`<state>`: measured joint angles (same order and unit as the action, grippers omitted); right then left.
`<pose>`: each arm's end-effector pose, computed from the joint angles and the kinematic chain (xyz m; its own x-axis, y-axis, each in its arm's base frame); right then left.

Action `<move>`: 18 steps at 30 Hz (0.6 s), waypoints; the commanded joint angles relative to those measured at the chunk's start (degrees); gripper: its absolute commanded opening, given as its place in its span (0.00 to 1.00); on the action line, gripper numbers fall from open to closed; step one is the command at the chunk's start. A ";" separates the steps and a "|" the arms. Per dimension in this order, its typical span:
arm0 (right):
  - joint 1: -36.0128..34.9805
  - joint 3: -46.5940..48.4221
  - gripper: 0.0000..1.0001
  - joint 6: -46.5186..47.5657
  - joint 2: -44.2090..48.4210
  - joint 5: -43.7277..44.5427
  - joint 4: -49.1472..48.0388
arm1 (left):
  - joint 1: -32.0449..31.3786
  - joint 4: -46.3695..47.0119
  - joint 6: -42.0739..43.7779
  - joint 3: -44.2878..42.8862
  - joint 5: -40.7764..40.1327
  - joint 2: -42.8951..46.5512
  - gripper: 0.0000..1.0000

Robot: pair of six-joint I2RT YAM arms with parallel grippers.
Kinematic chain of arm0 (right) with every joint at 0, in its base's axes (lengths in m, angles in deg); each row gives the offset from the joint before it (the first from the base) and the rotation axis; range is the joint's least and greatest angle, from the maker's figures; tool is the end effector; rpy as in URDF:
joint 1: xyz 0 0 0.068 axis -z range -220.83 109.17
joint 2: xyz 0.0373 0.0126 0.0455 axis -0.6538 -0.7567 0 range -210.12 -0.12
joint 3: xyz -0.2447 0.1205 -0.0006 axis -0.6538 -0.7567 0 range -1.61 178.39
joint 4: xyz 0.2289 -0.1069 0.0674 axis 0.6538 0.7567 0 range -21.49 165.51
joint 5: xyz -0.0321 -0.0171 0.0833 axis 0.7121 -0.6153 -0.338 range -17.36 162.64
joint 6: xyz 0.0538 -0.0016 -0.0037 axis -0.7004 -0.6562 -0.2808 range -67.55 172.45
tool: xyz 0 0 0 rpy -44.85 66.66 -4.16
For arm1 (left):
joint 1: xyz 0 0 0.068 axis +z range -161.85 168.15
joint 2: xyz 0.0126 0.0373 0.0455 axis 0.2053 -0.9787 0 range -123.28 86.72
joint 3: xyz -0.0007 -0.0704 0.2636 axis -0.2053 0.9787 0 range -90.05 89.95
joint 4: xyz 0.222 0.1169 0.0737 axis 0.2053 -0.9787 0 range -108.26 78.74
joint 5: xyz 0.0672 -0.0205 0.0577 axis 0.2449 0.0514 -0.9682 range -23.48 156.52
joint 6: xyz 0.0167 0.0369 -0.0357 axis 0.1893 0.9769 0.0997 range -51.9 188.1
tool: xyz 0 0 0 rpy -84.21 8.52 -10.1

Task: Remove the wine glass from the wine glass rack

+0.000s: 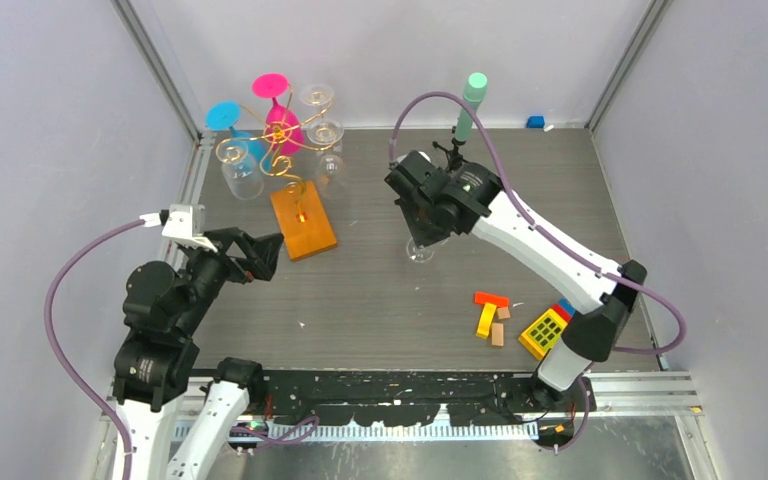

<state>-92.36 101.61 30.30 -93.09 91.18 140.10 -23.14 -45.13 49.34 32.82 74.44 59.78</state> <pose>0.2053 0.2401 0.3852 -0.7497 -0.3689 -0.5495 -0.3938 0.9159 -0.0776 0.0729 -0.0195 0.4011 -0.1653 -0.2918 -0.9421 0.2912 0.8982 -0.3293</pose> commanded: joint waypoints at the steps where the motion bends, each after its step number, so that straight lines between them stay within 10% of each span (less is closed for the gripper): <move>1: 4.15 6.14 0.00 4.54 -2.96 -7.78 0.99 | -0.21 -0.01 1.80 0.95 -1.78 1.07 1.00; 18: 10.09 20.59 0.00 10.22 -19.36 -13.83 5.86 | -0.84 -0.06 3.25 2.30 -4.13 1.39 1.00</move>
<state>-82.81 116.47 37.97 -109.85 77.00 143.62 -23.79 -45.89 51.17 34.79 71.36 60.74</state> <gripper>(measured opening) 0.051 0.994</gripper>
